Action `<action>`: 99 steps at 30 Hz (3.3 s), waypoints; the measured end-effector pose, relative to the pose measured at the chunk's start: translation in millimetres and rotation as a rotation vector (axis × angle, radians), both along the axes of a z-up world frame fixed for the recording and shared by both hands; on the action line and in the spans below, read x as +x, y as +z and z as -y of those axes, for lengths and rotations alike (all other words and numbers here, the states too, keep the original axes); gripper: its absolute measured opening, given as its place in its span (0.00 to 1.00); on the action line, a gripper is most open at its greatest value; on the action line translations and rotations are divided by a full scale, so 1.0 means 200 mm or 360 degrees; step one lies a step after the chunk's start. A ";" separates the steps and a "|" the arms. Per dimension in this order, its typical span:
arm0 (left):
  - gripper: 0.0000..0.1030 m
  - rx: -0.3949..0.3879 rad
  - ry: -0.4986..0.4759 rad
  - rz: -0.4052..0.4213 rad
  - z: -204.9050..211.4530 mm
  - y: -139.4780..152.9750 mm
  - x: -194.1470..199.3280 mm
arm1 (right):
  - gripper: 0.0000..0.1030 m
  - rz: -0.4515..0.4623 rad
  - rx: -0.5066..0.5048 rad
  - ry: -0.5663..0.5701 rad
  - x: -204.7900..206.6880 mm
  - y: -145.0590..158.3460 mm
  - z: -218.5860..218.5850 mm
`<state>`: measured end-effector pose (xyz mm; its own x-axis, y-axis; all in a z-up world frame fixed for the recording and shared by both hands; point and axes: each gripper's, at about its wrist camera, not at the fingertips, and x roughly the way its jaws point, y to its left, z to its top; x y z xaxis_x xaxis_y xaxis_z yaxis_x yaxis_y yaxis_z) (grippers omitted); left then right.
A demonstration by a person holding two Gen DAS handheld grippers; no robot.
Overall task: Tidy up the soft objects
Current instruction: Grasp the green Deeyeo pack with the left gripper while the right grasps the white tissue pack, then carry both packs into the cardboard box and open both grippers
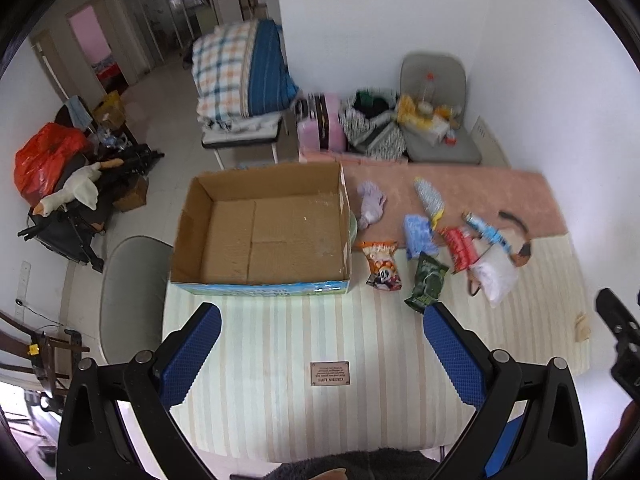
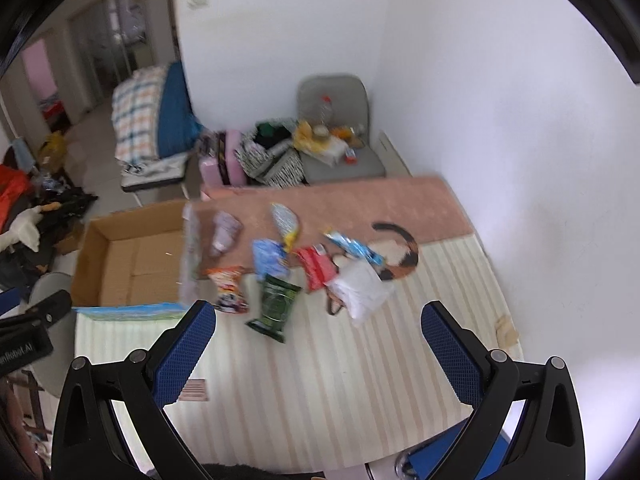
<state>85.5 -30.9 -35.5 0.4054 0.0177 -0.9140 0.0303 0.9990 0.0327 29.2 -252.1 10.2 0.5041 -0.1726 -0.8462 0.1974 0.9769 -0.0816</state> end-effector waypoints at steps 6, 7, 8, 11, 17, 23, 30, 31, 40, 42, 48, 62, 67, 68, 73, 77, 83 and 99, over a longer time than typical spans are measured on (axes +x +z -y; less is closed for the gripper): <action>1.00 0.0008 -0.0111 -0.0274 0.24 -0.41 0.34 | 1.00 -0.0293 0.0079 -0.0054 0.34 -0.47 0.31; 1.00 0.0011 -0.0137 -0.0325 0.30 -0.49 0.39 | 1.00 -0.0333 0.0118 -0.0047 0.40 -0.56 0.35; 1.00 0.0022 -0.0155 -0.0368 0.35 -0.57 0.44 | 1.00 -0.0399 0.0145 -0.0060 0.48 -0.67 0.41; 1.00 0.0028 -0.0232 -0.0487 0.51 -0.78 0.57 | 1.00 -0.0541 0.0215 -0.0095 0.66 -0.95 0.55; 1.00 0.0047 -0.0391 -0.0742 0.80 -1.17 0.74 | 1.00 -0.0817 0.0174 -0.0011 0.94 -1.43 0.74; 1.00 0.0012 -0.0480 -0.0967 1.00 -1.49 0.77 | 1.00 -0.1047 0.0236 0.0251 1.08 -1.76 0.83; 0.94 0.0008 -0.0472 -0.1094 1.07 -1.70 0.76 | 1.00 -0.1199 0.0108 0.0547 1.14 -2.02 0.78; 0.91 0.0006 -0.0456 -0.1102 1.07 -1.73 0.76 | 1.00 -0.1214 0.0104 0.0553 1.15 -2.05 0.78; 0.42 0.0069 -0.0464 -0.1118 1.07 -1.86 0.75 | 0.92 -0.1269 0.0206 0.0462 1.16 -2.30 0.87; 0.35 0.0063 -0.0465 -0.1097 1.07 -1.83 0.73 | 0.85 -0.1260 0.0221 0.0437 1.17 -2.31 0.90; 0.33 -0.0014 -0.0394 -0.0997 0.98 -1.68 0.65 | 0.71 -0.1243 0.0424 0.0240 1.14 -2.26 1.00; 0.33 -0.0246 -0.0096 -0.0615 0.27 -0.81 0.80 | 0.71 -0.0801 0.0718 0.0266 1.02 -1.52 0.32; 0.33 -0.0221 0.0067 -0.0584 -0.22 -0.71 0.95 | 0.71 -0.0654 0.0773 0.0362 1.13 -1.25 -0.21; 0.33 -0.0224 0.0094 -0.0597 -0.31 -0.71 1.00 | 0.71 -0.0646 0.0767 0.0359 1.18 -1.25 -0.34; 0.33 -0.0321 0.0206 -0.0713 -0.67 -0.86 1.23 | 0.71 -0.0716 0.0718 0.0382 1.41 -1.32 -0.86; 0.33 -0.0427 0.0247 -0.0836 -0.84 -1.04 1.39 | 0.71 -0.0803 0.0645 0.0369 1.56 -1.40 -1.19; 0.33 -0.0573 0.0223 -0.1067 -0.92 -1.33 1.53 | 0.71 -0.0893 0.0584 0.0296 1.75 -1.70 -1.38; 0.37 -0.0569 0.0095 -0.1216 -0.85 -1.60 1.61 | 0.76 -0.1012 0.0459 0.0263 1.89 -2.05 -1.38</action>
<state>408.1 138.4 -355.1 -0.3188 -0.3227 -0.8912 -0.1377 0.9461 -0.2933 408.1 24.1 -399.1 -0.1013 0.1380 -0.9852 0.0451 0.9899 0.1341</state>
